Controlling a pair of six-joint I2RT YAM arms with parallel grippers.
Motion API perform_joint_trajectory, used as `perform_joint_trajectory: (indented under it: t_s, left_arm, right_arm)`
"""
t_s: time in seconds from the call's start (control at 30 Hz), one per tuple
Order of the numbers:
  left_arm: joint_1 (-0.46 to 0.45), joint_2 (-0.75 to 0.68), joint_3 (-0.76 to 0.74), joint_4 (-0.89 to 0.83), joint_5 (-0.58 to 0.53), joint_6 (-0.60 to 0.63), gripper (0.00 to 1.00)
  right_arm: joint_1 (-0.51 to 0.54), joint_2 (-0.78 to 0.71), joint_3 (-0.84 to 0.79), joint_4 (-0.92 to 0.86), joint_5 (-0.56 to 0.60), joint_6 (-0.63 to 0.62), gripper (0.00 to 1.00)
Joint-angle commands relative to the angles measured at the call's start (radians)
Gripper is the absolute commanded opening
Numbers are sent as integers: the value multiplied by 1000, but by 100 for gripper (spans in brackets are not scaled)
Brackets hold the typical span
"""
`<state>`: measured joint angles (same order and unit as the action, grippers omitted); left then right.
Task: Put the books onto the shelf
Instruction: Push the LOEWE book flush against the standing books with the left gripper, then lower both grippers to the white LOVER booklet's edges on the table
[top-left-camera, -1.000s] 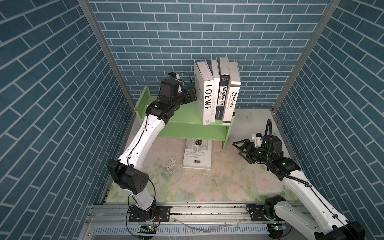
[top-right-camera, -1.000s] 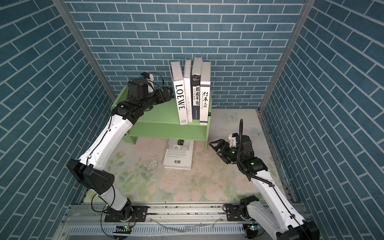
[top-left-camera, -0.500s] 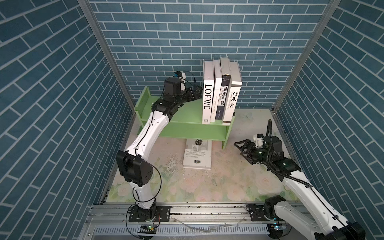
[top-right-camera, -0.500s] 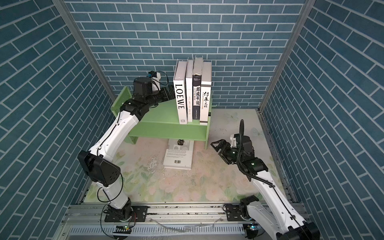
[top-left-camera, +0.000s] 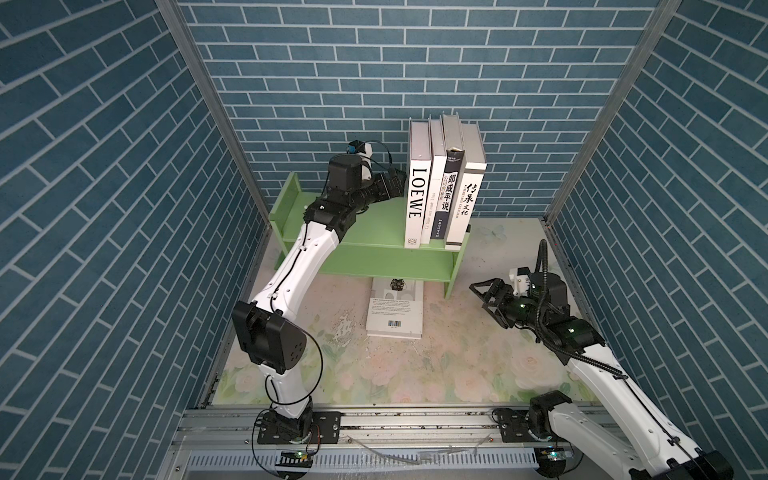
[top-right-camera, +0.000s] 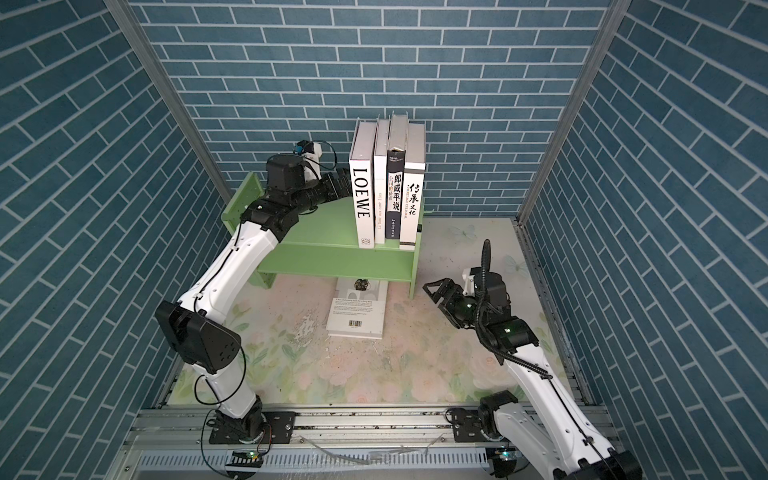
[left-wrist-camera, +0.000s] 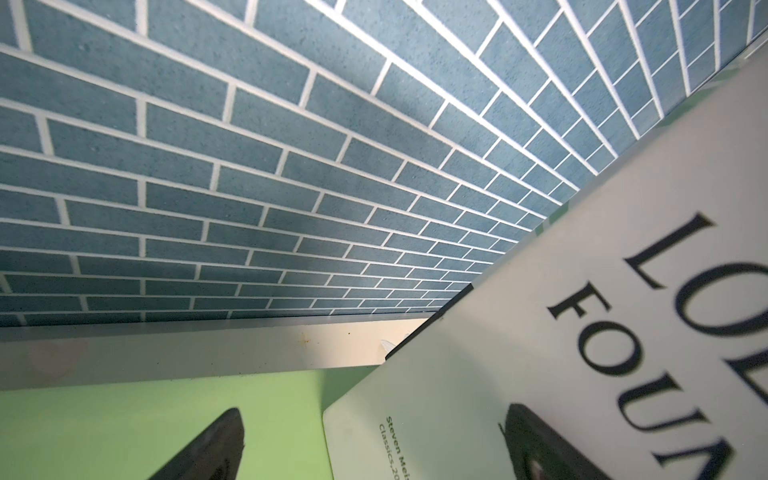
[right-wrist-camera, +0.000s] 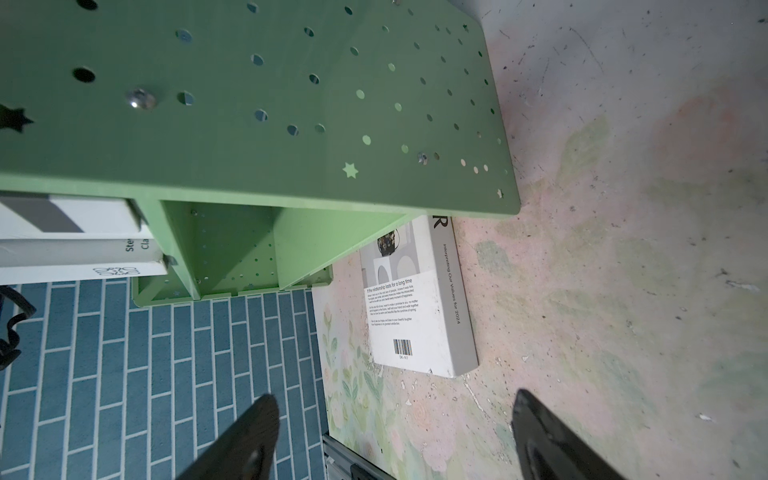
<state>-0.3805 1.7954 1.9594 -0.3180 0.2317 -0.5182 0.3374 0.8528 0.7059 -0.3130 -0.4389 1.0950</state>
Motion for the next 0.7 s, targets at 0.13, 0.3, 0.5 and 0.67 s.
perform_joint_trajectory:
  t_s: [0.13,0.3,0.5,0.67]
  left_arm:
    - [-9,-40,23,-93,-82,25,100]
    - [-6,-66,21,-141,-116,29,100]
    - [-6,-111,4,-181,-137,34,100]
    - [-9,-210,-50,-232,-168,27,100]
  right_arm:
    - [-4,-34,-3,-14,12,20,88]
    - [-3,-22,-12,-1,3,20,88]
    - [-3,-12,-22,19,-10,19,88]
    - [-3,11,-43,61,-19,16,88]
